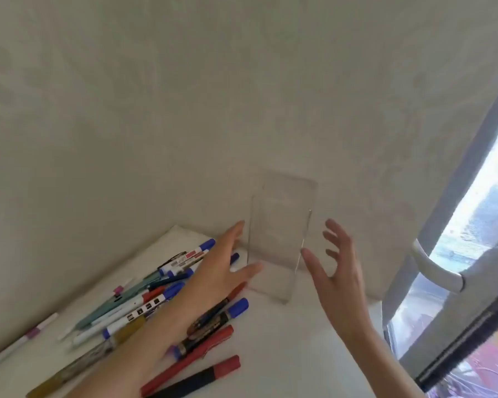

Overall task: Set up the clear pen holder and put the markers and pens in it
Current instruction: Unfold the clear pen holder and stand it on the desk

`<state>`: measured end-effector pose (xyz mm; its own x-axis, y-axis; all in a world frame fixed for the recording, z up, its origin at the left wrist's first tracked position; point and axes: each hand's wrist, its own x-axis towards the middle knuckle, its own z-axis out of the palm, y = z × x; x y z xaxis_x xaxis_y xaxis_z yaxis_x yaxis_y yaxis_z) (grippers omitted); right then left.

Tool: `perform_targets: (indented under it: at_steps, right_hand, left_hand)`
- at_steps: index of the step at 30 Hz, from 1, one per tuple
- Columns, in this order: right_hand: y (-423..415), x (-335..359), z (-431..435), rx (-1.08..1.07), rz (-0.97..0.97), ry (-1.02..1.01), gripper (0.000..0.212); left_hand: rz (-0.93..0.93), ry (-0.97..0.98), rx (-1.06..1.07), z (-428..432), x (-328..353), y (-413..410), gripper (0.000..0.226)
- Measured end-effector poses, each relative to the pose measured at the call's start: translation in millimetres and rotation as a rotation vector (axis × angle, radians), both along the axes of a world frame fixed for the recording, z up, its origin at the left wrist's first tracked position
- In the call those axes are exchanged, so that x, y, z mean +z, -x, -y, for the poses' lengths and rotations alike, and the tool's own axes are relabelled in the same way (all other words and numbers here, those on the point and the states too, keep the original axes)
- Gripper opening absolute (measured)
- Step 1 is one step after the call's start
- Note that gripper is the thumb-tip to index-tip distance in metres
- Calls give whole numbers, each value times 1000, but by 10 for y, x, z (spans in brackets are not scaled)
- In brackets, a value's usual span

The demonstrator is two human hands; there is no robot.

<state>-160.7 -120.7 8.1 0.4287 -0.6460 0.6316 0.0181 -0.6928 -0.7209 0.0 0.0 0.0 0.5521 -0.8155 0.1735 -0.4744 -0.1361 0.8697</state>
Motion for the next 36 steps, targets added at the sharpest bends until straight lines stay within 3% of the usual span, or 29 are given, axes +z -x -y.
perform_targets:
  at_steps: [3, 6, 10, 17, 22, 25, 29, 33, 36]
  right_hand:
    - [-113, 207, 44, 46, -50, 170, 56]
    - [-197, 261, 34, 110, -108, 171, 55]
    - [-180, 196, -100, 140, -29, 101, 55]
    - [-86, 317, -239, 113, -53, 249, 52]
    - [-181, 520, -201, 222, -106, 266, 48]
    - [-260, 693, -195, 183, -17, 189, 39]
    - [-363, 1016, -124, 113, 168, -98, 28]
    - [-422, 1288, 33, 63, 131, -246, 32]
    - [-468, 1410, 123, 80, 158, -376, 21]
  left_hand:
    - [8, 15, 1, 118, 5, 163, 80]
    - [43, 75, 79, 170, 16, 374, 69]
    - [7, 176, 240, 89, 2, 474, 59]
    - [-99, 168, 227, -164, -83, 390, 61]
    - [-42, 182, 252, -206, -87, 340, 62]
    - [50, 154, 238, -223, -67, 366, 66]
    - [189, 127, 235, -210, -31, 419, 70]
    - [260, 136, 259, -187, -6, 455, 68]
    - [293, 138, 281, -169, -6, 479, 66]
